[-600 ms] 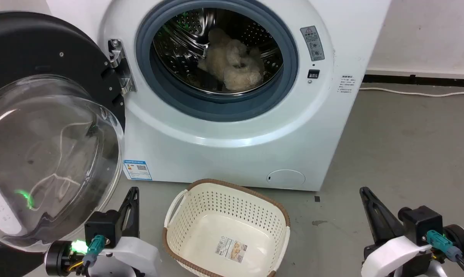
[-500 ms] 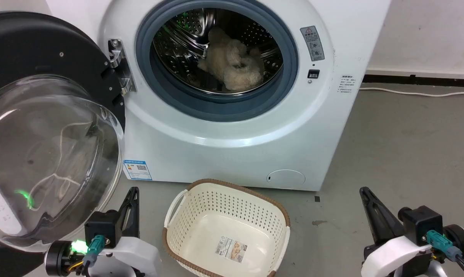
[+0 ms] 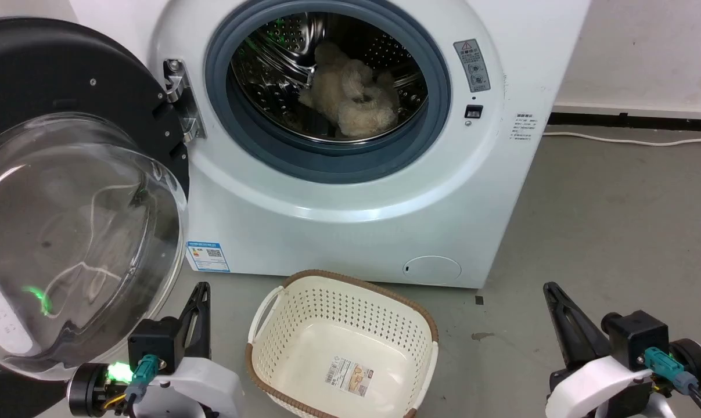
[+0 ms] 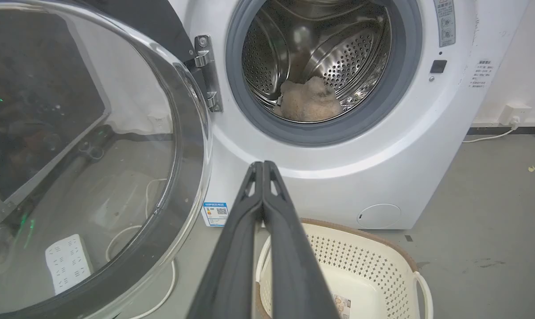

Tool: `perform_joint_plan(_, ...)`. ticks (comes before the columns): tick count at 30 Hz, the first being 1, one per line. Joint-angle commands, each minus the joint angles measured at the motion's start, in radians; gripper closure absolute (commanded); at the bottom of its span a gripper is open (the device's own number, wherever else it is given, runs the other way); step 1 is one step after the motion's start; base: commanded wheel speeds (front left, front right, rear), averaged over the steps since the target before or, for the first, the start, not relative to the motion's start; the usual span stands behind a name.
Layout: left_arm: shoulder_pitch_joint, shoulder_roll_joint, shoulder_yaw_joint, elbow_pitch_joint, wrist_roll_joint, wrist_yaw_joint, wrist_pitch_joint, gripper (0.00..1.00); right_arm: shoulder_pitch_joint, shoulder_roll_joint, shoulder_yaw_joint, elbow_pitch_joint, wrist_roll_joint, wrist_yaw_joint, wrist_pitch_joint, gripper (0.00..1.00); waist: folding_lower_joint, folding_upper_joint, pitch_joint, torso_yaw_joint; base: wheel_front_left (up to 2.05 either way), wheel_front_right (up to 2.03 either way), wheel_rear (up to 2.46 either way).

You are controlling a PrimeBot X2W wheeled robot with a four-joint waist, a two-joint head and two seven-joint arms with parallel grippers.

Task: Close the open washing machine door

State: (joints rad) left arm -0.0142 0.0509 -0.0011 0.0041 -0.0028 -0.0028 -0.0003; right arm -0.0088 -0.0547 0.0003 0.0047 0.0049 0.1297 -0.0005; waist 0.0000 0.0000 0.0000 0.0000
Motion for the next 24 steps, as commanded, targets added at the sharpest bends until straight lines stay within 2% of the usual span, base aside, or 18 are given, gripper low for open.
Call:
perform_joint_plan(1,0.014,-0.001,0.001,-0.004,0.003,0.003,0.0,1.0,0.009,0.005,0.0,-0.005,-0.005,0.001,0.0,1.0,0.0,0.0,0.0,0.0,0.0,0.0,0.0)
perform_joint_plan(21,0.014,-0.001,0.001,-0.004,0.003,0.003,0.0,1.0,0.009,0.005,0.0,-0.005,-0.005,0.001,0.0,1.0,0.0,0.0,0.0,0.0,0.0,0.0,0.0)
perform_joint_plan(22,0.0,0.0,0.0,0.0,0.0,0.0,0.0,0.0,0.0,0.0,0.0,0.0,0.0,0.0,0.0,0.0,0.0,0.0,0.0,0.0,0.0,0.0,0.0)
perform_joint_plan(24,0.0,0.0,0.0,0.001,0.0,0.0,0.0,0.0,0.0,0.0,0.0,0.001,0.001,0.0,0.0,0.0,0.0,0.0,0.0,0.0,0.0,0.0,0.0)
